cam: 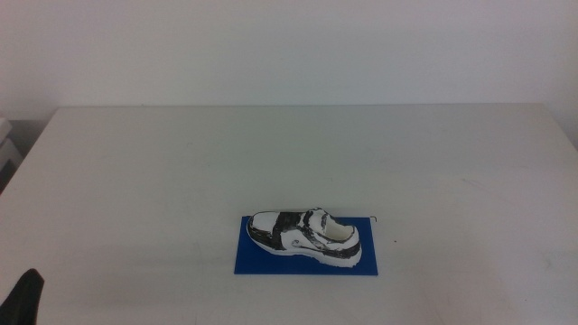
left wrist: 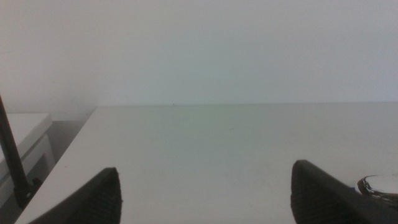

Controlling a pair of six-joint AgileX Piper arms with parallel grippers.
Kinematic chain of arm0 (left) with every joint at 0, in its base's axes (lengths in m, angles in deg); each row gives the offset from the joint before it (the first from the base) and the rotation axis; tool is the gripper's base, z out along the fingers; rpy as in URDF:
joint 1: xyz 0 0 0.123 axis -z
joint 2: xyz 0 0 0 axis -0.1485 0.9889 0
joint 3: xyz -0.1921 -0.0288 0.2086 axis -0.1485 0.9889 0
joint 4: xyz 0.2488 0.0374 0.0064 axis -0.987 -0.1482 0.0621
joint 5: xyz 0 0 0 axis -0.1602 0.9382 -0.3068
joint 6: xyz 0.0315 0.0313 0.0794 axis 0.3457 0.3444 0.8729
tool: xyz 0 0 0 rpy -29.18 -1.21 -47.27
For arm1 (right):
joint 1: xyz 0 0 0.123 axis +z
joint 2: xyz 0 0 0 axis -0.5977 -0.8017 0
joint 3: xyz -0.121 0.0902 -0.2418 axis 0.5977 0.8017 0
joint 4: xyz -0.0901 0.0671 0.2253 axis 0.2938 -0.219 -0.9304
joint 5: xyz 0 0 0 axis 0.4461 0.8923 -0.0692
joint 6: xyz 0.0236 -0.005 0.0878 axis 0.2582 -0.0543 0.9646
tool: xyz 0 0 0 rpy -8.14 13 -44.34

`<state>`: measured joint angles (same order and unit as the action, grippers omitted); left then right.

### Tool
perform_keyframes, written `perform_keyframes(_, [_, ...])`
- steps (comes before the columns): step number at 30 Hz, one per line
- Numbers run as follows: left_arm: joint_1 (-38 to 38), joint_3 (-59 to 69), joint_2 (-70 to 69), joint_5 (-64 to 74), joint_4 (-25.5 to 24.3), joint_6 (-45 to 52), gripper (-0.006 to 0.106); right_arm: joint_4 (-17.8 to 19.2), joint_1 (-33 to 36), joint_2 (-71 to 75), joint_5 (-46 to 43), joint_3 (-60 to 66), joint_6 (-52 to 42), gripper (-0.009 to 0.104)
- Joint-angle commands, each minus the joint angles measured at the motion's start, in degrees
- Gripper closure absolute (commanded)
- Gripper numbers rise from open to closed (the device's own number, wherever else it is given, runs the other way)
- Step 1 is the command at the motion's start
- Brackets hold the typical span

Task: Use one arm to grab the shoe from the table and place it on the mat.

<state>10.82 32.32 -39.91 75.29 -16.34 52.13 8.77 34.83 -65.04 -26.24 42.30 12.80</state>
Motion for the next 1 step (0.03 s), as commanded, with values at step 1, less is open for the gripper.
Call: perform_keyframes(1, [0.0, 0.2, -1.6, -4.2, 0.5, -0.1, 0.007, 0.5, 0.2, 1.2, -4.5, -0.5, -0.7, 0.029])
